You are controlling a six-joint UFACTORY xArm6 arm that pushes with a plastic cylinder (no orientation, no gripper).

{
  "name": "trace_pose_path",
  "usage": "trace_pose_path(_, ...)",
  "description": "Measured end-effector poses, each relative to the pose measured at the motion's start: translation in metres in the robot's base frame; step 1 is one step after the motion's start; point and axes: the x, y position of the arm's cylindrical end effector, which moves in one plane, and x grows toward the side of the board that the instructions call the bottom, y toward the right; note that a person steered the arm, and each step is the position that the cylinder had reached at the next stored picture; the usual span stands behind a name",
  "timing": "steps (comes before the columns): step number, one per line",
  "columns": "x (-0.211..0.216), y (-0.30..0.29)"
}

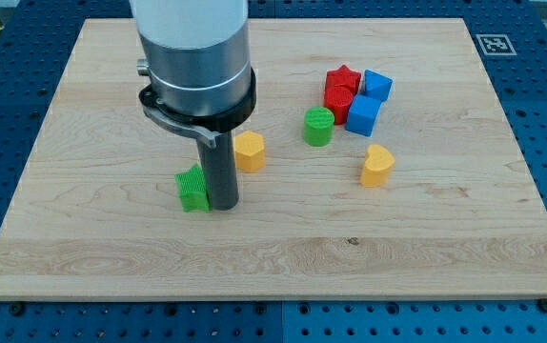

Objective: Move the yellow heart to the bottom center

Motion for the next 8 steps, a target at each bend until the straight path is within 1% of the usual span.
trace_pose_path(1, 0.009, 0.052)
trace_pose_path(2, 0.011, 0.121)
trace_pose_path(3, 0.011, 0.177)
trace_pose_path(4, -0.009, 0.192)
trace_pose_path(5, -0.039, 0.192)
trace_pose_path(6, -0.047, 0.199)
trace_pose_path(7, -0.078, 0.209)
trace_pose_path(8, -0.097, 0.196)
